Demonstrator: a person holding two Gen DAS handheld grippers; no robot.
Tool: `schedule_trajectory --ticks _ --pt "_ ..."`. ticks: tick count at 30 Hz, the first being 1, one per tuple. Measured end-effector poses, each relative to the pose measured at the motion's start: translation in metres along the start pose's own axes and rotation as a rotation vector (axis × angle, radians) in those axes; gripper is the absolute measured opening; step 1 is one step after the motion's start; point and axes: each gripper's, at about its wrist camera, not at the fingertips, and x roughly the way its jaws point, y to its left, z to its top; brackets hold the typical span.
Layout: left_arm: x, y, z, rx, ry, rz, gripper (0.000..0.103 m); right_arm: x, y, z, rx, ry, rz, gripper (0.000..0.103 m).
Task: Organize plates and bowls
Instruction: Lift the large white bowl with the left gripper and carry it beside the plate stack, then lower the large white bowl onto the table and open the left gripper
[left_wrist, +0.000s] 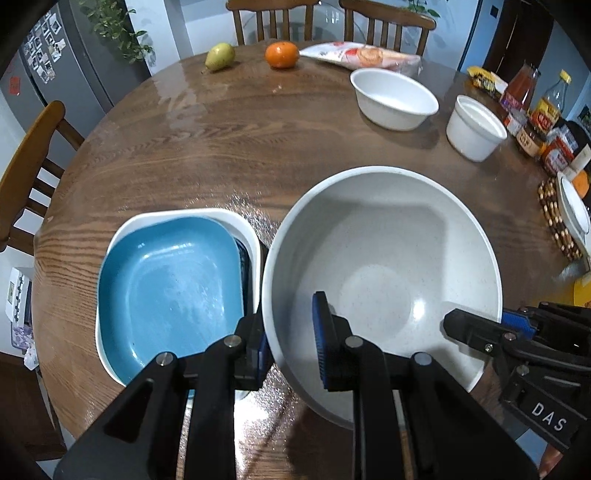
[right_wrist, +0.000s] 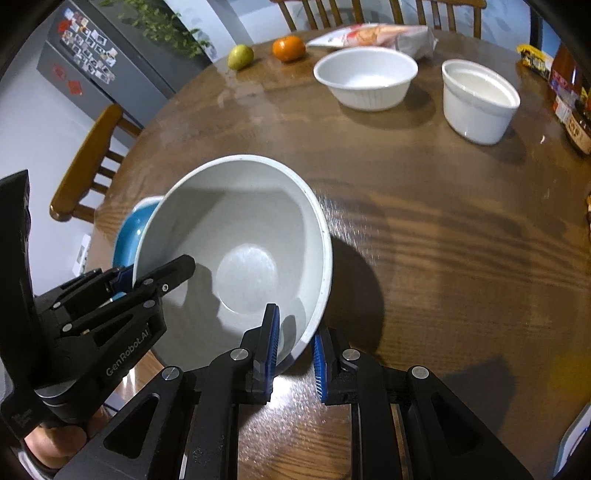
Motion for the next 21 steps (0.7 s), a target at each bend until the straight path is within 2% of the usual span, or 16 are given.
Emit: schedule_trajectory --ticks 8,11,12,15,16,21 --pt "0.012 -0.003 -0.005 0.004 0.04 -0.009 0.021 0.007 -0.004 -0.004 0.032 0.024 -0.015 0.022" --pt "0.011 -0.005 -0.006 0.007 0.034 -0.013 0.027 0.005 -0.002 -0.003 0.022 0.008 -0.025 0.032" --pt "0.01 -0.005 -0.006 0.008 0.028 -0.013 0.031 0.004 -0.001 -0.002 0.017 0.0 -0.037 0.039" --pt "0.005 -0.005 -0.004 0.006 0.004 -0.007 0.045 0.0 -0.001 0.0 0.014 -0.018 -0.053 0.049" --pt "0.002 -0.004 -0.003 0.003 -0.009 0.001 0.049 -0.001 -0.002 0.001 0.015 -0.023 -0.054 0.049" --pt "-0.011 0.001 0.003 -0.01 -0.055 0.012 0.052 -0.015 -0.009 0.004 0.032 -0.071 -0.033 0.05"
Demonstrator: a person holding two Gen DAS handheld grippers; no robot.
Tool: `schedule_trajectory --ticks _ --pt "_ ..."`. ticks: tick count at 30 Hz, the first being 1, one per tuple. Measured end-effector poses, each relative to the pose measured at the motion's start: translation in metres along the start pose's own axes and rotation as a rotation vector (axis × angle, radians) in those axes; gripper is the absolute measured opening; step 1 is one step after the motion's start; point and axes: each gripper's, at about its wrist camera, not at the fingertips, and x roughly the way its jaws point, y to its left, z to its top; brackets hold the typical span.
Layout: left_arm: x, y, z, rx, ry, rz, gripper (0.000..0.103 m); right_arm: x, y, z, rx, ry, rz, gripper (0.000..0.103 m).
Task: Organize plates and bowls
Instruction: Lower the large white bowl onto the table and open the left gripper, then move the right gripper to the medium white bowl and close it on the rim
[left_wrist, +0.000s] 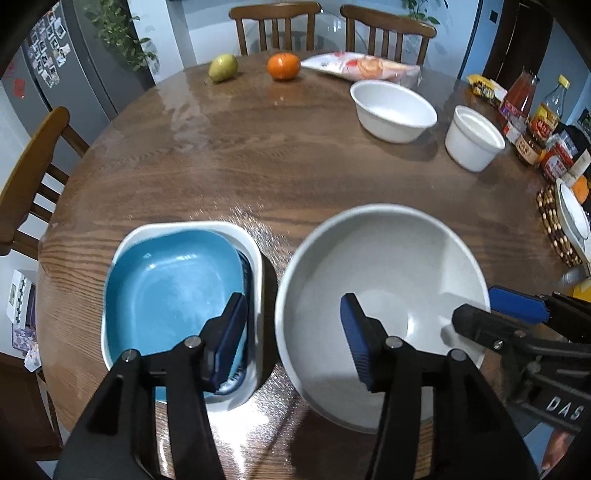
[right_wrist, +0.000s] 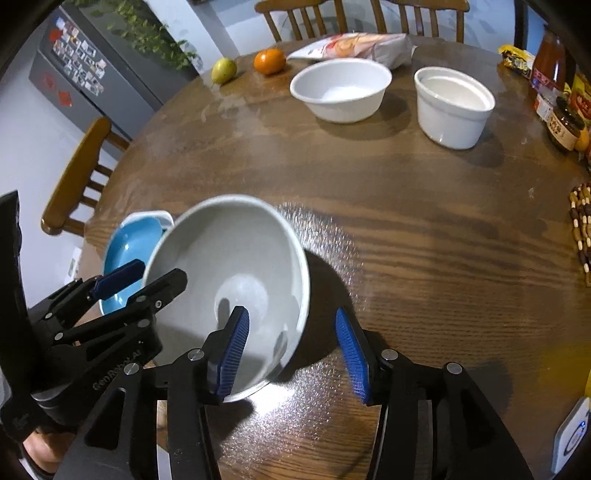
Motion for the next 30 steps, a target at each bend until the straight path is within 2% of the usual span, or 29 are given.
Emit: schedule_trajectory --ticks 12,30 --pt "-0.022 -0.003 0.031 0.023 -0.09 0.003 0.055 -0.035 -0.017 0.02 0.046 -0.126 -0.004 0.05" --pt "-0.022 -0.022 0.088 0.118 -0.163 -0.027 0.055 -0.05 -0.035 0.061 0.116 -0.218 -0.046 0.05"
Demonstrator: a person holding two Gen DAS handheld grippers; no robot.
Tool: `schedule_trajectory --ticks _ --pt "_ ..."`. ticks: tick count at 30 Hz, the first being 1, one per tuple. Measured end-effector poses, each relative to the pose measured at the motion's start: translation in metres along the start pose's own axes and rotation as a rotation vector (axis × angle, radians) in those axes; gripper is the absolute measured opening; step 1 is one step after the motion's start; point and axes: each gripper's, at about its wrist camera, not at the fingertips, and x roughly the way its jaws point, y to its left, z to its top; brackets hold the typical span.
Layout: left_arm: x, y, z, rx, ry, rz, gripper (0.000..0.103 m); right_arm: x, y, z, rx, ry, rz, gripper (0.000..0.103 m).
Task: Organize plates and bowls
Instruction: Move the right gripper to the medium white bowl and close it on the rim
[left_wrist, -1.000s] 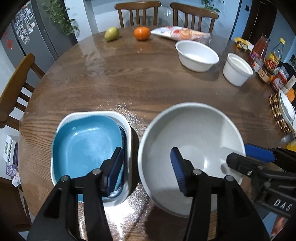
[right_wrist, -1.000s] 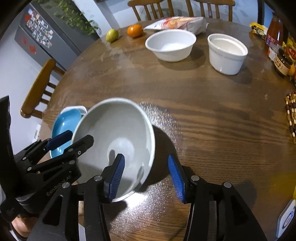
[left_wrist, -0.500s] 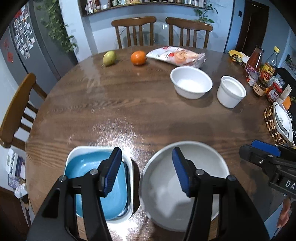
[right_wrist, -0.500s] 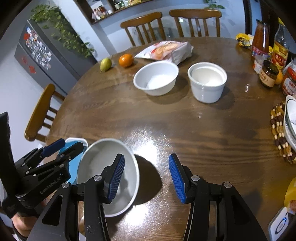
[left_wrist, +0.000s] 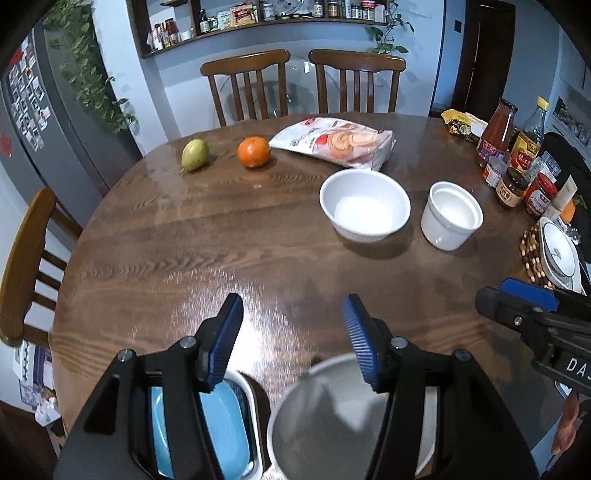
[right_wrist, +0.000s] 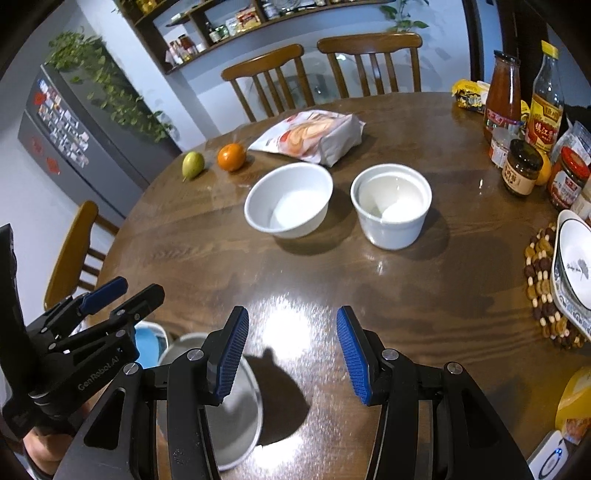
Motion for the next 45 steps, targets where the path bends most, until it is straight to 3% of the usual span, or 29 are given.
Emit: schedule_trajectory --ticks 10,18,25,38,40,45 --pt "0.031 0.001 0.046 0.024 -0.01 -0.008 0.055 0.02 -0.007 0.039 0.066 -0.022 0.002 0.05" --pt "0.082 0.007 0.083 -0.014 0.052 -0.047 0.055 0.052 -0.019 0.067 0.181 0.01 0.045 0.05" --pt "0.118 0.003 0.091 -0.014 0.101 -0.079 0.055 0.081 -0.019 0.068 0.232 0.059 0.063 0.05" --pt "0.17 0.0 0.092 -0.003 0.183 -0.094 0.054 0.126 -0.015 0.077 0.219 0.084 -0.033 0.05" --pt "0.173 -0.002 0.093 0.007 0.188 -0.101 0.049 0.129 -0.017 0.078 0.217 0.084 -0.048 0.048" --pt "0.177 -0.01 0.091 0.045 0.199 -0.129 0.025 0.134 -0.016 0.08 0.202 0.082 -0.043 0.023"
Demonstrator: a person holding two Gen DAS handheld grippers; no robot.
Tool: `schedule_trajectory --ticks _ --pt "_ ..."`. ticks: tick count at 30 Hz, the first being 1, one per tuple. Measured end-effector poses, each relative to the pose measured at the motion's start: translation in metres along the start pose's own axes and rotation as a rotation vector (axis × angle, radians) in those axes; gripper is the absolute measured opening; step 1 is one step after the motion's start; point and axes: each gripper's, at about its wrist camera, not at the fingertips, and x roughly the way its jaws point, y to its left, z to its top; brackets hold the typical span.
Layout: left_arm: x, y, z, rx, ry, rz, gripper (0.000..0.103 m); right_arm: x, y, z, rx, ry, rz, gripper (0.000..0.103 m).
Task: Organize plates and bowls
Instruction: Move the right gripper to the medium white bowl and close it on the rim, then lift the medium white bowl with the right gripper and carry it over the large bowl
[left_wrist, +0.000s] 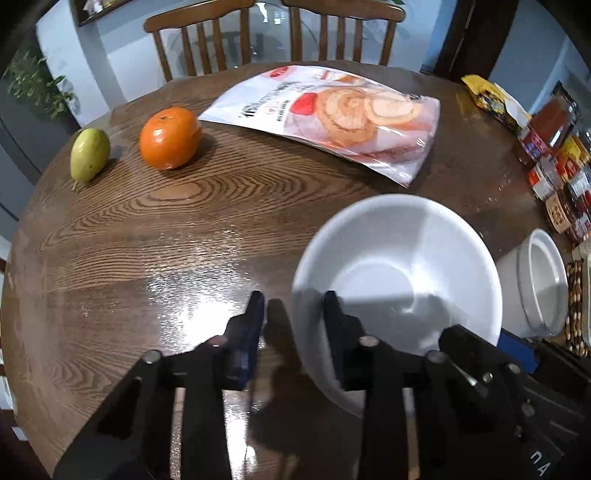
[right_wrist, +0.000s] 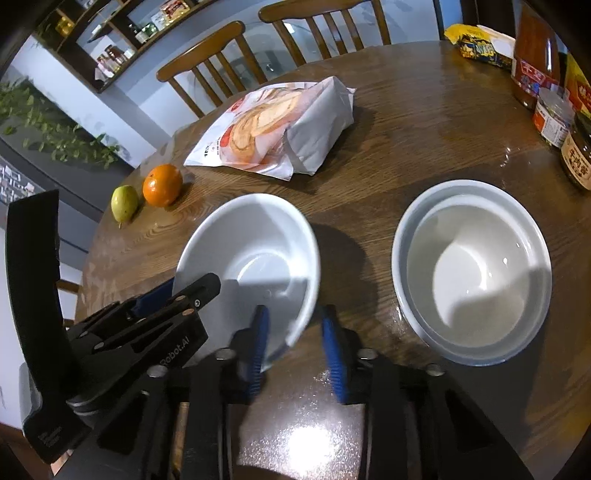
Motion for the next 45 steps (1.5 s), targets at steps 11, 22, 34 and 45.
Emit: schedule_trajectory --ticks 11,22,34,45 --pt "-0.001 -0.009 -0.009 0.053 -0.009 0.02 0.014 -0.002 0.002 -0.008 -0.052 -0.017 -0.011 0.019" --pt "-0.035 -0.017 -0.017 0.062 -0.077 0.028 0.014 -0.031 0.004 -0.018 -0.059 -0.067 0.023 0.019" --pt "-0.09 -0.026 -0.051 0.059 -0.164 0.038 0.014 -0.083 0.009 -0.052 -0.125 -0.129 0.064 0.019" --pt "-0.125 -0.026 -0.089 0.018 -0.203 0.046 0.014 -0.11 0.015 -0.085 -0.171 -0.138 0.099 0.019"
